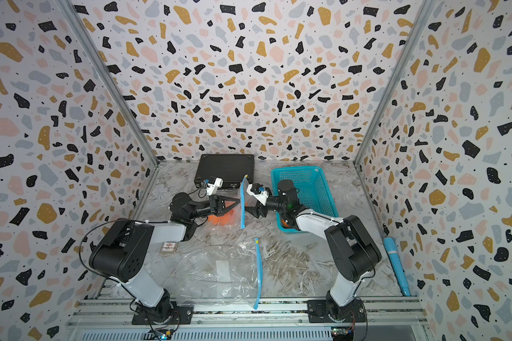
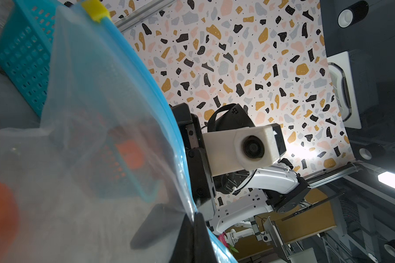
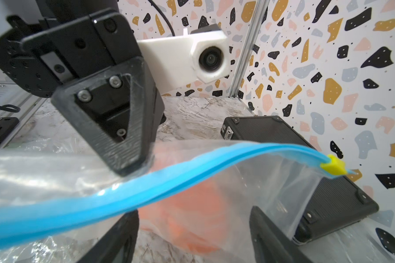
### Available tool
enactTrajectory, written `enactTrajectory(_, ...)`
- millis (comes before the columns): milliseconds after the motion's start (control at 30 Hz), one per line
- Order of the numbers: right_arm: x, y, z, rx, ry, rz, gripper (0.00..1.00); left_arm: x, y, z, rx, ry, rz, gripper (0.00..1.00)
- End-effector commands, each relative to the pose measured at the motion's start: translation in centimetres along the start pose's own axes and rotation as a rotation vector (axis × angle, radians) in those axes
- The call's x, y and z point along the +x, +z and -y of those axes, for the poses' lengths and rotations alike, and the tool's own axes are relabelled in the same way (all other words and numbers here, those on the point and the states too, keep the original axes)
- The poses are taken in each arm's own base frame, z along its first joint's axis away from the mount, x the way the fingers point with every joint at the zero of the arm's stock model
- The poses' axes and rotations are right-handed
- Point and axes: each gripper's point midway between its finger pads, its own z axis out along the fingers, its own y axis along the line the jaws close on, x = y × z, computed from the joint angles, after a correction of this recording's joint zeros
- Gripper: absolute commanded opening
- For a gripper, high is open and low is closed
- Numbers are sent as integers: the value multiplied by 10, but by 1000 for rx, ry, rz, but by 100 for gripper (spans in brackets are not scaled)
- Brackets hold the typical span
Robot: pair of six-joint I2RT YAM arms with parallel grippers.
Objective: Open the zip-top bag and take out the orange
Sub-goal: Open the zipper of the food storage bag at the center of the board.
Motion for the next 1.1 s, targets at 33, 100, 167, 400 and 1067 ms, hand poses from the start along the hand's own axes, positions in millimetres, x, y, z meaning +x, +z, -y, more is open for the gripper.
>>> enactTrajectory(33, -12, 8, 4, -39, -31, 17, 51, -4, 1, 12, 40, 67, -14, 0)
enactTrajectory(100, -10, 10, 4, -55, -25, -1, 22, -4, 1, 10, 39, 61, -12, 0)
enactTrajectory(167, -8, 10, 3, -53, -32, -10, 13, -6, 1, 9, 42, 57, -11, 0)
enactTrajectory(400, 4, -2, -1, -11, -54, -62, 0, -10, 2, 4, 40, 51, -5, 0)
enactTrajectory(1067, 42, -10, 11, 80, -40, -181, 0, -11, -31, -39, -469, 177, 24, 0)
